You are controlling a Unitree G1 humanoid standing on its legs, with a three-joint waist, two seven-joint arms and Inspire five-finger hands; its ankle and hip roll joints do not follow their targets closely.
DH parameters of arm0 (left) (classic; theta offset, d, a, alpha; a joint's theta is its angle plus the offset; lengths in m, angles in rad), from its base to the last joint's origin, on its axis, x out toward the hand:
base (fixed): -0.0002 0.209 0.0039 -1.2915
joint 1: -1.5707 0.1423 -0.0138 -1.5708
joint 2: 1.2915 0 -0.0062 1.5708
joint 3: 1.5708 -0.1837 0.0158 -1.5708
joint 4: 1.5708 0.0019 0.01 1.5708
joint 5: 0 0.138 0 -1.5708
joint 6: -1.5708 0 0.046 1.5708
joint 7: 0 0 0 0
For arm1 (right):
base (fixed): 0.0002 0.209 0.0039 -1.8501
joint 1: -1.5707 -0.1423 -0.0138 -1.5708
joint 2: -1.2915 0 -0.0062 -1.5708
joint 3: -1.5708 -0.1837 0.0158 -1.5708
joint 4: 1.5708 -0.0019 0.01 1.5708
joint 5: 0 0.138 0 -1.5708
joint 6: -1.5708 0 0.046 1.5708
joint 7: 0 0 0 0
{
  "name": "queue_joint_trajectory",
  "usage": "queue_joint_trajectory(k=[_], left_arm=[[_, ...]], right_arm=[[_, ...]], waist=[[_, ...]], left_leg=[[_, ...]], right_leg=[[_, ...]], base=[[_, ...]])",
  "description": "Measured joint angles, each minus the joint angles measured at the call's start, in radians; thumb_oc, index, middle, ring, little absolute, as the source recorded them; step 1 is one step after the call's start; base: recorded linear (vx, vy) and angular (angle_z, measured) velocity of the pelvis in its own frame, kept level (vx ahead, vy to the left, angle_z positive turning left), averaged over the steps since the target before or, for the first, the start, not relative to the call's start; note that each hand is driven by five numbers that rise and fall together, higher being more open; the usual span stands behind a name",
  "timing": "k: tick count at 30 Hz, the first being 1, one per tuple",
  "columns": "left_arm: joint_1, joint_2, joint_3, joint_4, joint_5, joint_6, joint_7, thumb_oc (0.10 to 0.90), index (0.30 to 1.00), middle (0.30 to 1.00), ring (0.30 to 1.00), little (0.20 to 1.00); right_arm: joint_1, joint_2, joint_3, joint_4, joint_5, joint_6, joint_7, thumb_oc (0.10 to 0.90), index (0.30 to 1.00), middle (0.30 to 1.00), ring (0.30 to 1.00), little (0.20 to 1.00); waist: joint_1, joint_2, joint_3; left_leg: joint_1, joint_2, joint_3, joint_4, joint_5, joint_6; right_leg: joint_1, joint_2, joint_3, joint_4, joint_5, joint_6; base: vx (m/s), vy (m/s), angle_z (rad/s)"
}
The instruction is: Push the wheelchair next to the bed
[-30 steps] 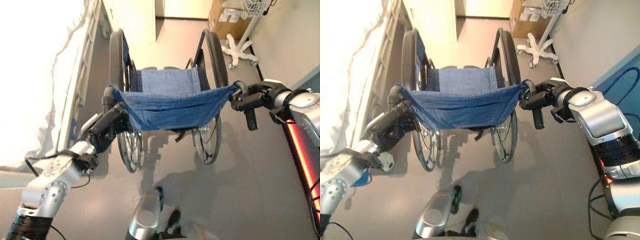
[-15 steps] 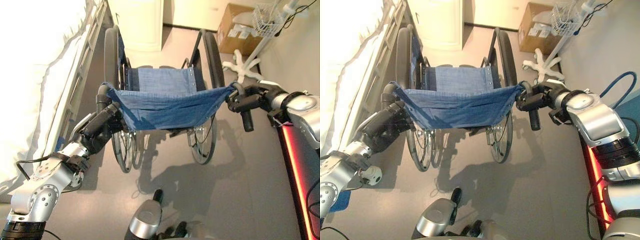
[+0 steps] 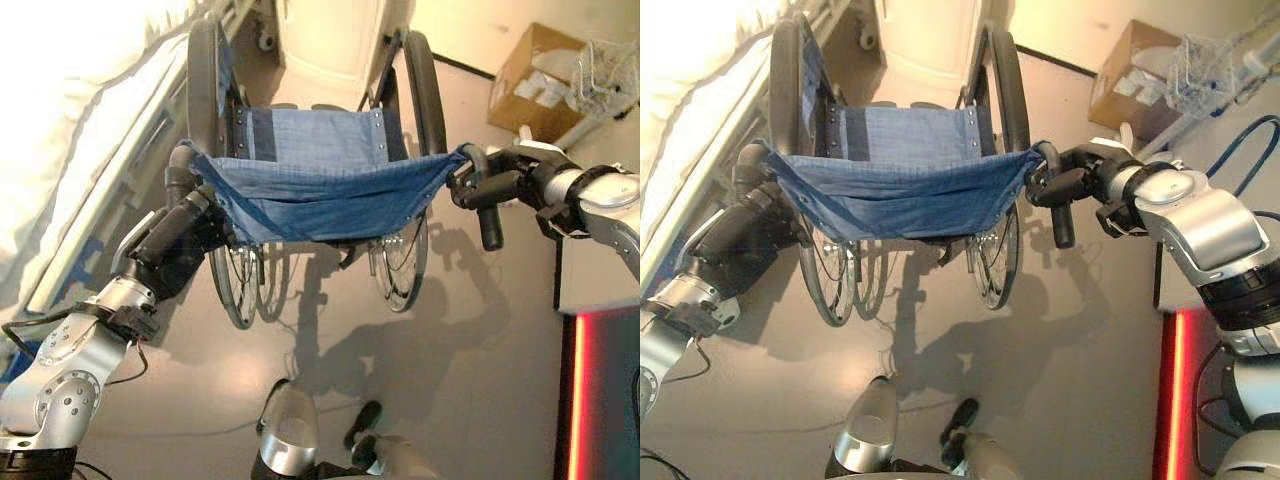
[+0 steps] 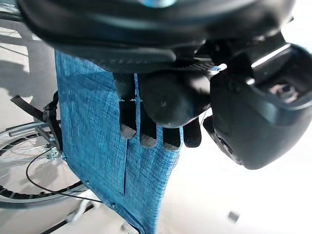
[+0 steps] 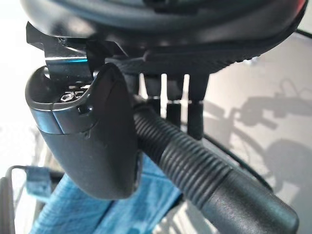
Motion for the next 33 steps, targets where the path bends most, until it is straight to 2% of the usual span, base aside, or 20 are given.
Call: queue_joint_trajectory(k=[1,3,4,5,6,8,9,11,12,13,14,15,17,21,23,26,28,30,32,33], left_arm=[[0.047,0.000,0.001,-0.027,0.014,-0.008,-0.018,0.400,0.300,0.300,0.300,0.300],[0.075,-0.006,0.001,-0.037,0.045,-0.008,-0.045,0.400,0.300,0.300,0.300,0.300],[0.074,-0.009,0.000,-0.036,0.068,-0.008,-0.052,0.400,0.300,0.300,0.300,0.300],[0.071,-0.005,-0.001,-0.035,0.070,-0.006,-0.048,0.400,0.300,0.300,0.300,0.300],[0.072,-0.010,-0.002,-0.034,0.075,-0.005,-0.036,0.400,0.300,0.300,0.300,0.300],[0.050,-0.004,-0.011,-0.020,0.076,0.010,-0.022,0.400,0.300,0.300,0.300,0.300],[0.048,0.000,-0.028,-0.018,0.076,0.016,-0.020,0.400,0.300,0.300,0.300,0.300],[0.025,0.012,-0.071,0.015,0.074,0.018,-0.029,0.400,0.300,0.300,0.300,0.300],[0.025,0.016,-0.088,0.016,0.073,0.018,-0.033,0.400,0.300,0.300,0.300,0.300],[0.024,0.014,-0.099,0.026,0.068,0.018,-0.047,0.400,0.300,0.300,0.300,0.300],[0.024,0.019,-0.102,0.030,0.066,0.018,-0.051,0.400,0.300,0.300,0.300,0.300],[0.023,0.034,-0.098,0.040,0.065,0.018,-0.051,0.400,0.300,0.300,0.300,0.300],[0.008,0.089,-0.097,0.078,0.058,0.018,-0.058,0.400,0.300,0.300,0.300,0.300],[-0.069,0.140,-0.114,0.150,0.056,0.036,-0.050,0.400,0.300,0.300,0.300,0.300],[-0.119,0.136,-0.131,0.193,0.055,0.036,-0.051,0.400,0.300,0.300,0.300,0.300],[-0.133,0.133,-0.131,0.216,0.055,0.036,-0.065,0.400,0.300,0.300,0.300,0.300],[-0.143,0.135,-0.131,0.218,0.055,0.036,-0.064,0.400,0.300,0.300,0.300,0.300],[-0.143,0.144,-0.131,0.217,0.054,0.036,-0.054,0.400,0.300,0.300,0.300,0.300],[-0.145,0.153,-0.132,0.218,0.042,0.036,-0.041,0.400,0.300,0.300,0.300,0.300],[-0.146,0.159,-0.132,0.218,0.024,0.036,-0.034,0.400,0.300,0.300,0.300,0.300]], right_arm=[[0.011,0.001,0.000,-0.001,-0.008,-0.005,0.000,0.400,0.300,0.300,0.300,0.300],[0.030,0.005,-0.009,-0.004,-0.040,-0.026,0.002,0.400,0.300,0.300,0.300,0.300],[0.030,0.007,-0.014,-0.006,-0.055,-0.026,0.006,0.400,0.300,0.300,0.300,0.300],[0.031,0.015,-0.018,-0.007,-0.074,-0.026,0.008,0.400,0.300,0.300,0.300,0.300],[0.028,0.048,-0.022,-0.004,-0.118,-0.026,0.008,0.400,0.300,0.300,0.300,0.300],[0.021,0.067,-0.026,0.007,-0.157,-0.018,0.008,0.400,0.300,0.300,0.300,0.300],[0.021,0.067,-0.021,0.024,-0.158,-0.013,0.028,0.400,0.300,0.300,0.300,0.300],[0.029,0.064,-0.017,0.042,-0.163,0.005,0.037,0.400,0.300,0.300,0.300,0.300],[0.032,0.065,-0.016,0.050,-0.165,0.011,0.038,0.400,0.300,0.300,0.300,0.300],[0.034,0.065,-0.015,0.059,-0.167,0.012,0.038,0.400,0.300,0.300,0.300,0.300],[0.040,0.070,-0.014,0.059,-0.170,0.012,0.037,0.400,0.300,0.300,0.300,0.300],[0.046,0.082,-0.008,0.059,-0.171,0.012,0.035,0.400,0.300,0.300,0.300,0.300],[0.042,0.095,0.016,0.063,-0.167,0.011,0.037,0.400,0.300,0.300,0.300,0.300],[0.037,0.099,0.017,0.057,-0.154,0.011,0.045,0.400,0.300,0.300,0.300,0.300],[0.035,0.099,0.016,0.060,-0.137,0.011,0.045,0.400,0.300,0.300,0.300,0.300],[0.034,0.097,0.015,0.057,-0.121,0.011,0.046,0.400,0.300,0.300,0.300,0.300],[0.036,0.098,0.015,0.058,-0.120,0.011,0.047,0.400,0.300,0.300,0.300,0.300],[0.036,0.100,0.011,0.056,-0.121,0.005,0.049,0.400,0.300,0.300,0.300,0.300],[0.031,0.100,0.006,0.052,-0.121,-0.003,0.053,0.400,0.300,0.300,0.300,0.300],[0.030,0.100,0.004,0.052,-0.121,-0.008,0.054,0.400,0.300,0.300,0.300,0.300]], waist=[[-0.002,0.008,-0.001],[-0.019,0.018,0.002],[-0.036,0.016,0.001],[-0.029,-0.001,-0.002],[-0.028,0.007,-0.002],[-0.028,0.006,-0.003],[-0.030,0.008,-0.002],[-0.030,0.020,-0.009],[-0.027,0.037,-0.023],[-0.026,0.077,-0.053],[-0.021,0.099,-0.066],[-0.002,0.091,-0.080],[0.023,0.057,-0.102],[0.013,0.044,-0.108],[0.013,0.036,-0.110],[-0.006,0.034,-0.112],[-0.012,0.027,-0.113],[-0.010,0.028,-0.112],[0.001,0.031,-0.110],[-0.006,0.037,-0.106]], left_leg=[[0.047,0.016,0.035,-0.147,0.095,0.038],[0.060,0.021,0.066,-0.145,0.110,0.032],[0.054,0.031,0.098,-0.135,0.103,0.041],[0.050,0.015,0.120,-0.118,0.094,0.045],[0.013,0.015,0.125,-0.044,0.073,0.034],[-0.037,-0.012,0.148,-0.089,0.040,0.030],[-0.033,-0.037,0.183,-0.208,0.070,0.063],[-0.054,-0.070,0.207,-0.287,0.130,0.056],[-0.085,-0.072,0.208,-0.310,0.167,0.025],[-0.114,-0.055,0.197,-0.319,0.195,0.010],[-0.125,-0.038,0.184,-0.315,0.261,0.033],[-0.123,-0.037,0.165,-0.302,0.287,0.049],[-0.110,-0.057,0.188,-0.303,0.264,0.037],[-0.105,-0.108,0.219,-0.259,0.222,0.100],[-0.105,-0.128,0.231,-0.219,0.181,0.160],[-0.090,-0.137,0.240,-0.210,0.148,0.195],[-0.065,-0.141,0.259,-0.238,0.149,0.199],[-0.044,-0.143,0.270,-0.263,0.162,0.215],[-0.039,-0.143,0.277,-0.273,0.162,0.214],[-0.040,-0.143,0.268,-0.271,0.162,0.214]], right_leg=[[-0.002,0.005,0.000,0.060,-0.022,-0.004],[-0.074,-0.001,-0.046,0.237,-0.092,-0.023],[-0.073,0.023,-0.063,0.148,-0.109,-0.054],[-0.057,0.018,-0.098,0.073,-0.059,-0.060],[-0.021,0.024,-0.130,0.049,-0.065,-0.051],[0.000,0.024,-0.124,0.044,-0.068,-0.056],[0.022,0.024,-0.126,0.045,-0.070,-0.058],[0.070,0.032,-0.125,0.018,-0.083,-0.055],[0.100,0.048,-0.129,-0.007,-0.114,-0.052],[0.127,0.083,-0.129,-0.035,-0.134,0.007],[0.135,0.100,-0.126,-0.034,-0.142,0.012],[0.120,0.091,-0.101,-0.010,-0.165,0.014],[0.091,0.052,-0.064,0.024,-0.189,0.010],[0.102,-0.007,-0.072,0.079,-0.226,0.067],[0.106,-0.040,-0.079,0.134,-0.251,0.100],[0.018,-0.112,-0.080,0.384,-0.269,0.137],[-0.057,-0.142,-0.075,0.541,-0.266,0.135],[-0.082,-0.130,-0.079,0.487,-0.277,0.110],[-0.085,-0.104,-0.086,0.278,-0.286,0.076],[-0.074,-0.089,-0.081,0.228,-0.232,0.074]], base=[[0.24,-0.176,0.25],[0.24,-0.106,0.51],[0.23,-0.027,0.76],[0.25,-0.003,0.79],[0.26,0.023,0.43],[0.26,0.027,0.42],[0.33,0.032,0.38],[0.33,0.033,0.12],[0.25,0.023,-0.21],[0.22,0.009,-0.31],[0.22,0.092,-0.46],[0.14,0.083,-0.53],[0.22,0.155,-0.58],[0.25,0.212,-0.05],[0.18,0.240,0.01],[0.15,0.210,0.02],[0.04,0.001,-0.03],[-0.05,-0.100,-0.15],[-0.09,-0.133,-0.23],[-0.01,-0.072,0.09]])
